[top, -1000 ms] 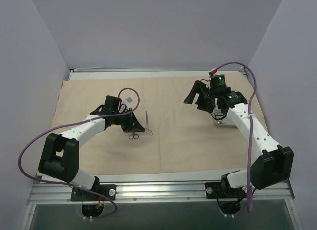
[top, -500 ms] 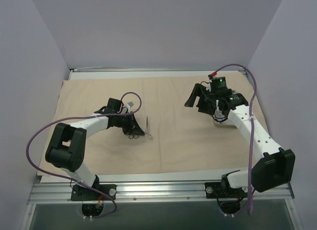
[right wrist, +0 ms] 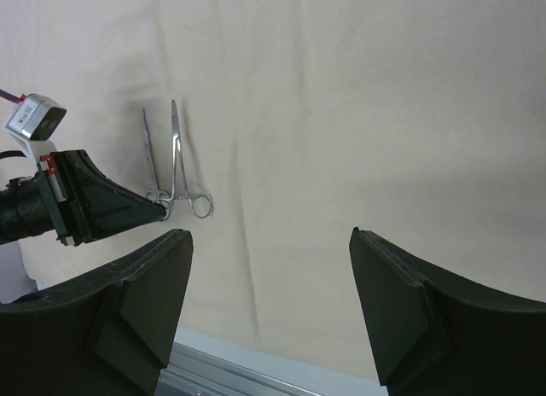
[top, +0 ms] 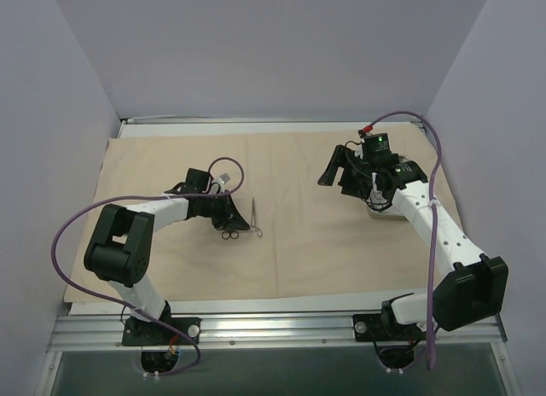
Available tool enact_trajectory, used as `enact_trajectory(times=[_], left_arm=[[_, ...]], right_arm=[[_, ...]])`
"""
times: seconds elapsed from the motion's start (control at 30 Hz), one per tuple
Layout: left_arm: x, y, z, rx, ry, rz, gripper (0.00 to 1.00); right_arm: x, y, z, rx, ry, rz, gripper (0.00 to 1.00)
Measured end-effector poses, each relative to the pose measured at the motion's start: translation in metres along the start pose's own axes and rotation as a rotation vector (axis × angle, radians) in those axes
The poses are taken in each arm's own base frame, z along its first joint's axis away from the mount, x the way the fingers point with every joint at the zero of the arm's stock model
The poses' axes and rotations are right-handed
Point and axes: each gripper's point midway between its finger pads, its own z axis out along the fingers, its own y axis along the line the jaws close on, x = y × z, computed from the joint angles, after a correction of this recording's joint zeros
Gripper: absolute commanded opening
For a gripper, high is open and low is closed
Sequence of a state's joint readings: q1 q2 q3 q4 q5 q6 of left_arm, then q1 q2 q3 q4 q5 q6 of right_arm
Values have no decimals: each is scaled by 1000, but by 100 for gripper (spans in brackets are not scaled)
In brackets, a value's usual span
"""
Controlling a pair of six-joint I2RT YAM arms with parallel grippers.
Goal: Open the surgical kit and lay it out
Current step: Place the medical item in the surgical kit.
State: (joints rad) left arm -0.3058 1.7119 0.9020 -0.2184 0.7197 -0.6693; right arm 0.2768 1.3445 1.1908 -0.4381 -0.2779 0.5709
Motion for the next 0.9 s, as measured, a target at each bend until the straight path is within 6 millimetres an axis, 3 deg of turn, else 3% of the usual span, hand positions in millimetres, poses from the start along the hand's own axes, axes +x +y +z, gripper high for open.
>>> enact_trajectory(times=[0.8, 0.9], left_arm=[[5, 19, 12, -12, 4, -55, 2], [4, 20, 12, -14, 1, -60, 12]], right_arm=[[7, -4, 13, 9, 49, -3, 76], [8, -6, 15, 13, 55, -5, 77]])
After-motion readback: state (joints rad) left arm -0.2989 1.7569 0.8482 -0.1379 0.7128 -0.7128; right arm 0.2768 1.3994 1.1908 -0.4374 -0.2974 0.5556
